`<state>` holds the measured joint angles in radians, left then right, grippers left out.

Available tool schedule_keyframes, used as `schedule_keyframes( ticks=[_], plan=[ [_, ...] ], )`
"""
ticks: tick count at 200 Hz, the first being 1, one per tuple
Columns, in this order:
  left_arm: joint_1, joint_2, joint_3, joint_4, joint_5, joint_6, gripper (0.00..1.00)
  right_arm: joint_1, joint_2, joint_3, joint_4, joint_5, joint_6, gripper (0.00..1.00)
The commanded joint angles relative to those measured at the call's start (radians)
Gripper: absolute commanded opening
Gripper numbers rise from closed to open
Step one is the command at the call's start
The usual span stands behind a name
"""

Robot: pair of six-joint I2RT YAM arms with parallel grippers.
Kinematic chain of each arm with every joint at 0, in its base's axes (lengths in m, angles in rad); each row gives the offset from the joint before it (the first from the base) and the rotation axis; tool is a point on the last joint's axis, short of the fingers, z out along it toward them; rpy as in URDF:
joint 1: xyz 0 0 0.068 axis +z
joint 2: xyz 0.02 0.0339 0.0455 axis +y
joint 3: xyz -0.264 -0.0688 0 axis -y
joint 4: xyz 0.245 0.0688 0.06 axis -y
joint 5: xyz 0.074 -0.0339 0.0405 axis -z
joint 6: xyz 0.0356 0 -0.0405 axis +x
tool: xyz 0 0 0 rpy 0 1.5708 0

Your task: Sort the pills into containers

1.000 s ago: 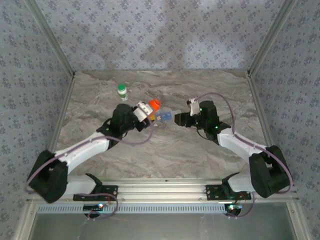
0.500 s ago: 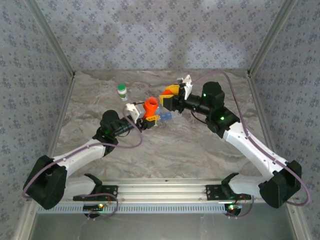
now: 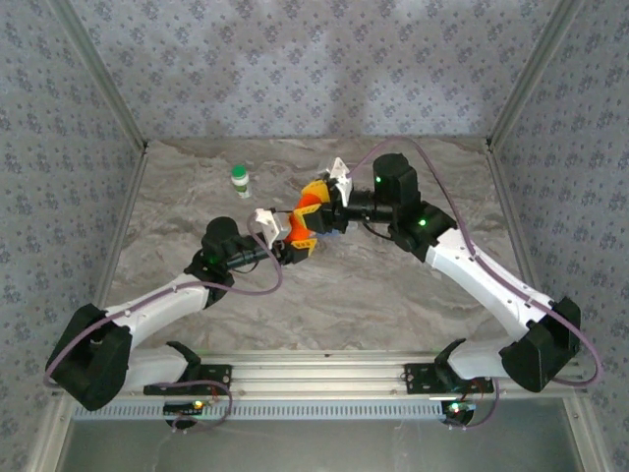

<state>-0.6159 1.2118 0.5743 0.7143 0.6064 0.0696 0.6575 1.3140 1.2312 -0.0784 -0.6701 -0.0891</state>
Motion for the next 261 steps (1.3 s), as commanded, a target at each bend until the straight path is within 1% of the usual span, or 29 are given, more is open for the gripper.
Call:
schedule_keyframes(
  ticks=[1, 26, 41, 49, 57, 67, 77, 85, 99, 120, 136, 156, 172, 178, 190, 204, 209, 226, 239, 261],
  plan=[
    [-0.017, -0.032, 0.045, 0.009, 0.051, 0.011, 0.00, 0.014, 0.005, 0.011, -0.110, -0.014, -0.101, 0.00],
    [-0.029, -0.044, 0.056, -0.005, 0.082, 0.016, 0.00, 0.016, 0.003, 0.008, -0.175, 0.086, -0.159, 0.00],
    [-0.032, -0.053, 0.062, -0.008, 0.098, 0.018, 0.00, 0.015, 0.009, 0.013, -0.217, 0.102, -0.193, 0.00],
    [-0.034, -0.057, 0.062, -0.006, 0.101, 0.019, 0.00, 0.008, 0.012, 0.019, -0.245, 0.062, -0.210, 0.00],
    [-0.034, -0.063, 0.061, -0.002, 0.104, 0.022, 0.00, -0.004, 0.017, 0.024, -0.288, -0.038, -0.240, 0.00],
    [-0.035, -0.074, 0.059, 0.004, 0.109, 0.029, 0.00, -0.017, 0.030, 0.034, -0.345, -0.196, -0.285, 0.00],
    [-0.034, -0.084, 0.062, 0.000, 0.120, 0.041, 0.00, -0.014, 0.048, 0.057, -0.454, -0.271, -0.381, 0.00],
    [-0.034, -0.097, 0.064, -0.013, 0.131, 0.059, 0.00, -0.007, 0.063, 0.080, -0.543, -0.281, -0.441, 0.00],
    [-0.033, -0.124, 0.067, -0.020, 0.134, 0.071, 0.00, -0.012, 0.087, 0.102, -0.608, -0.297, -0.479, 0.00],
    [-0.032, -0.157, 0.069, 0.000, 0.135, 0.075, 0.00, -0.036, 0.104, 0.087, -0.615, -0.368, -0.492, 0.00],
    [-0.031, -0.173, 0.074, 0.011, 0.145, 0.079, 0.00, -0.061, 0.104, 0.055, -0.589, -0.421, -0.488, 0.00],
    [-0.030, -0.183, 0.088, -0.002, 0.140, 0.092, 0.00, -0.071, 0.104, 0.035, -0.579, -0.393, -0.474, 0.00],
    [-0.030, -0.184, 0.093, 0.006, 0.092, 0.088, 0.00, -0.071, 0.104, 0.024, -0.547, -0.348, -0.448, 0.00],
    [-0.031, -0.184, 0.091, 0.015, 0.074, 0.089, 0.00, -0.074, 0.103, 0.014, -0.489, -0.316, -0.406, 0.00],
    [-0.034, -0.184, 0.094, 0.011, 0.038, 0.105, 0.00, -0.075, 0.100, -0.020, -0.366, -0.257, -0.265, 0.00],
    [-0.038, -0.184, 0.093, 0.004, 0.009, 0.131, 0.00, -0.076, 0.106, -0.030, -0.280, -0.198, -0.124, 0.00],
    [-0.039, -0.184, 0.093, 0.004, -0.003, 0.136, 0.00, -0.077, 0.112, -0.067, -0.250, -0.176, -0.075, 0.00],
    [-0.041, -0.181, 0.090, 0.001, -0.026, 0.156, 0.00, -0.080, 0.140, -0.081, -0.197, -0.157, 0.073, 0.00],
    [-0.046, -0.177, 0.089, -0.004, -0.036, 0.173, 0.00, -0.081, 0.170, -0.076, -0.192, -0.136, 0.187, 0.00],
    [-0.065, -0.166, 0.095, -0.037, -0.061, 0.225, 0.00, -0.081, 0.215, -0.067, -0.180, -0.057, 0.417, 0.00]
  ],
)
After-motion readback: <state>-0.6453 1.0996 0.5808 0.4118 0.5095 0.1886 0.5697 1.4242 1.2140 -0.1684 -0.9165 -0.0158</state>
